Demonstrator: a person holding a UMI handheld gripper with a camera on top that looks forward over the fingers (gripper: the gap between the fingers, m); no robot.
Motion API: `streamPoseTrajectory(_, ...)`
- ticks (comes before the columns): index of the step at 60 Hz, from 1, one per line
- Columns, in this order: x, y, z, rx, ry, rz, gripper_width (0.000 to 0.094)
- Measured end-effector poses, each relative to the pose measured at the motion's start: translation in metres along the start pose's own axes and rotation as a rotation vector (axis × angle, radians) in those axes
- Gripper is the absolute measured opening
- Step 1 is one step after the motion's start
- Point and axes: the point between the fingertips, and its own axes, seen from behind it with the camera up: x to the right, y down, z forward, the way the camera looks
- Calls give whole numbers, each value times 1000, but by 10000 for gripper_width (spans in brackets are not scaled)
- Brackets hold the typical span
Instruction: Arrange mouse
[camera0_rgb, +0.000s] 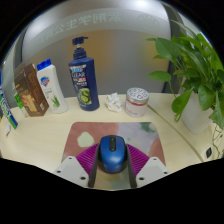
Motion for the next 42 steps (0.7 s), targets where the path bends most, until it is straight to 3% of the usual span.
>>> streamPoseTrajectory(4,-1,1,-1,-13,-4,0,553)
streamPoseTrajectory(11,2,-3,-21,-2,16,-14,860)
streamPoseTrajectory(30,-8,-4,-163,59,63,-35,854)
streamPoseTrajectory(42,-22,21,-265,99,101,-57,856)
